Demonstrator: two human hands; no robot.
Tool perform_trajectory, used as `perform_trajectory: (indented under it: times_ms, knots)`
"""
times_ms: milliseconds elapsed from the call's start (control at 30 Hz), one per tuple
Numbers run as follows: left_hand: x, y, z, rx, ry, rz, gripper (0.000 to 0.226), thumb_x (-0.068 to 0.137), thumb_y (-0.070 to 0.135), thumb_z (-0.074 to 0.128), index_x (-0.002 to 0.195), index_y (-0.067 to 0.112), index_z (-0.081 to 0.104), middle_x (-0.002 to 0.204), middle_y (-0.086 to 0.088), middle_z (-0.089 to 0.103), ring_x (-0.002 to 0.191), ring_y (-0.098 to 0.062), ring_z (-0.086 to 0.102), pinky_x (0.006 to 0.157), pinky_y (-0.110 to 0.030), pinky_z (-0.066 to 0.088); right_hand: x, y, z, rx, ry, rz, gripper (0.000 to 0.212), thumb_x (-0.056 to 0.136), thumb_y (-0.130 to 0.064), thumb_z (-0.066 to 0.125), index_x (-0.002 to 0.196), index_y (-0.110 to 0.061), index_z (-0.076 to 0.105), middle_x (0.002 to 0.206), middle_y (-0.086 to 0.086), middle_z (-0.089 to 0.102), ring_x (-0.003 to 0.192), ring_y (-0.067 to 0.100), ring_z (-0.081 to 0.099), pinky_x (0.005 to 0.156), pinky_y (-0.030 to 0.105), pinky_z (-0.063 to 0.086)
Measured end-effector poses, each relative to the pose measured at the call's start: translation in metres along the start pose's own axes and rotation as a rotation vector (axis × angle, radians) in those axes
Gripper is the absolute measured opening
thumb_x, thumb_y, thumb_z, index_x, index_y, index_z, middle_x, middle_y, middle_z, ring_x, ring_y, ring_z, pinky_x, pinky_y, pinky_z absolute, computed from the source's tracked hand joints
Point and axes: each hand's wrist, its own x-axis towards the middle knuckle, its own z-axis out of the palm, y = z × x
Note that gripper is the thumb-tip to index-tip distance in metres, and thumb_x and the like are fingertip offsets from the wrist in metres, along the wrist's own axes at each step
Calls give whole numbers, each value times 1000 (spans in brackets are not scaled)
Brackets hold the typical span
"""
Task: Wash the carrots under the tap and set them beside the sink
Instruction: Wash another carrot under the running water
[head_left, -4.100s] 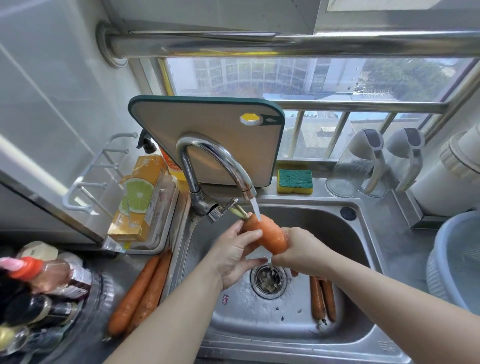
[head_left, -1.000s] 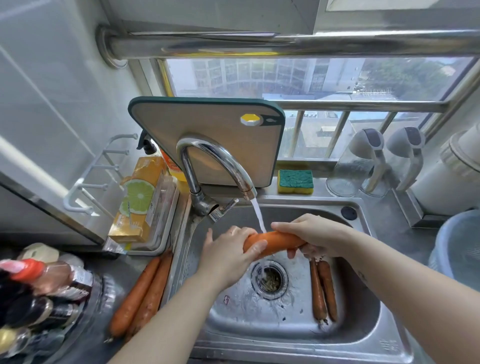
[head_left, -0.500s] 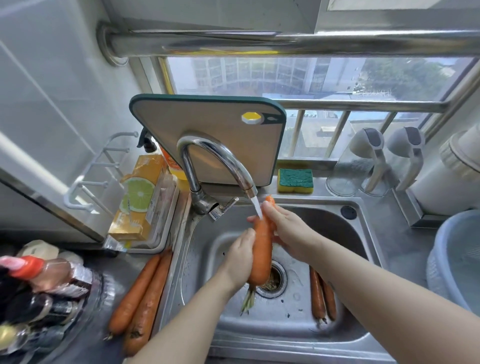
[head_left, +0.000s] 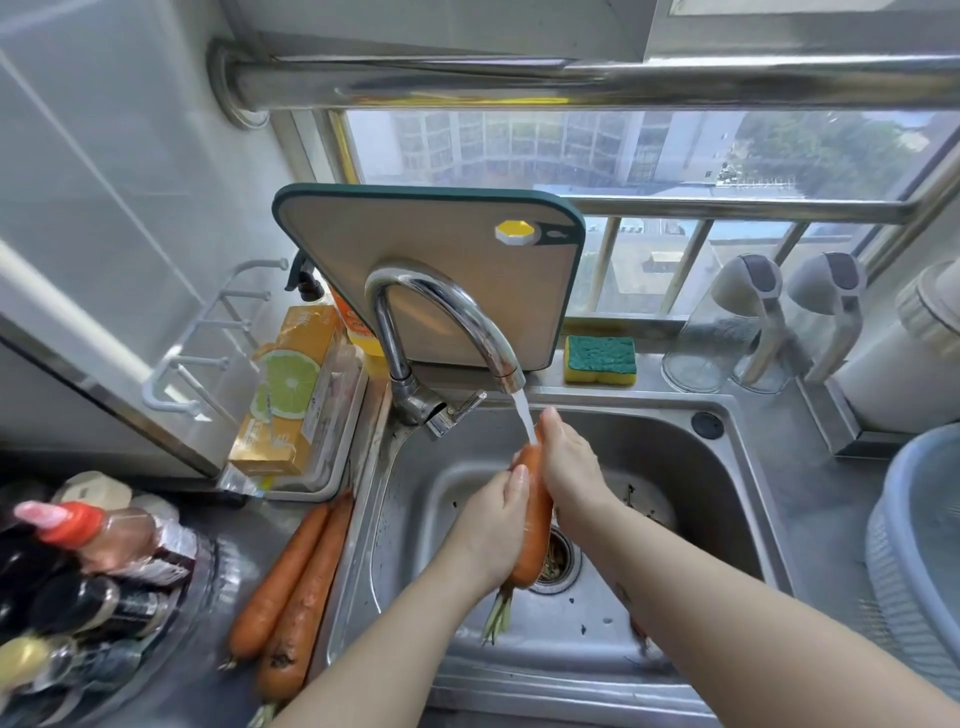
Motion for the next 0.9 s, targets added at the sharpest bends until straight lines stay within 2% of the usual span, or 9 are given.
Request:
perform_trajectory:
  times_ms: [100, 200, 267, 367, 433, 500, 600, 700, 900]
  knots:
    - [-7, -3, 1, 11, -12, 16, 38, 99, 40, 34, 124, 17, 51, 112, 0, 63, 102, -14, 59, 82, -26, 43, 0, -4, 1, 153, -53, 196, 59, 97, -52, 35, 71, -6, 63, 61, 9, 66, 63, 23, 63, 79, 37, 55]
    - [-8, -8, -2, 72, -20, 52, 39, 92, 43, 51, 125, 23, 46, 114, 5, 63, 100, -12, 59, 80, -26, 43, 2, -4, -1, 342, -122, 278, 56, 96, -54, 38, 76, -6, 58, 62, 12, 64, 64, 26, 61, 81, 41, 53]
    - [-8, -12, -5, 99, -12, 50, 35, 89, 44, 56, 118, 28, 47, 106, 9, 62, 93, -8, 60, 76, -25, 44, 0, -2, -6, 318, -182, 164, 44, 98, -46, 40, 83, -11, 61, 72, 8, 67, 72, 23, 61, 77, 37, 51]
    - [-8, -18, -5, 177, 44, 49, 36, 86, 42, 59, 118, 30, 47, 106, 6, 58, 93, -13, 60, 78, -31, 47, -7, 0, -15, -110, -247, -159, 8, 93, -24, 56, 102, -23, 58, 94, 0, 67, 91, 19, 62, 83, 33, 51]
    - [-8, -23, -4, 237, 69, 35, 42, 86, 43, 58, 124, 31, 44, 110, 5, 53, 98, -17, 58, 83, -36, 48, -8, 4, -19, -271, -254, -227, 22, 86, -18, 65, 106, -22, 56, 100, 1, 66, 96, 17, 64, 89, 36, 52]
    - [-8, -27, -3, 267, 57, 41, 45, 86, 44, 57, 127, 32, 42, 111, 5, 49, 98, -18, 57, 85, -39, 48, -9, 1, -21, -254, -211, -249, 17, 85, -22, 66, 101, -18, 63, 95, 4, 69, 92, 20, 67, 86, 42, 55]
    - [-8, -25, -6, 217, 12, 111, 41, 87, 43, 57, 124, 31, 44, 107, 4, 54, 90, -10, 58, 76, -29, 47, -7, -6, -27, -159, -214, -249, 14, 90, -22, 62, 93, -11, 70, 92, 14, 72, 86, 26, 68, 81, 41, 58]
    - [-9, -22, -15, 56, -87, 131, 30, 91, 35, 59, 117, 28, 45, 91, 9, 58, 70, 9, 56, 60, -9, 41, -1, -11, -37, 0, -416, -98, 16, 93, -16, 58, 102, -8, 68, 95, 17, 70, 86, 23, 67, 78, 33, 59]
    - [-8, -24, -31, -80, -230, 102, 33, 85, 47, 58, 113, 32, 49, 86, 16, 59, 69, 13, 57, 64, -9, 43, 6, -18, -50, 30, -671, -10, 26, 94, -3, 53, 118, 0, 59, 103, 17, 67, 96, 26, 67, 86, 34, 56]
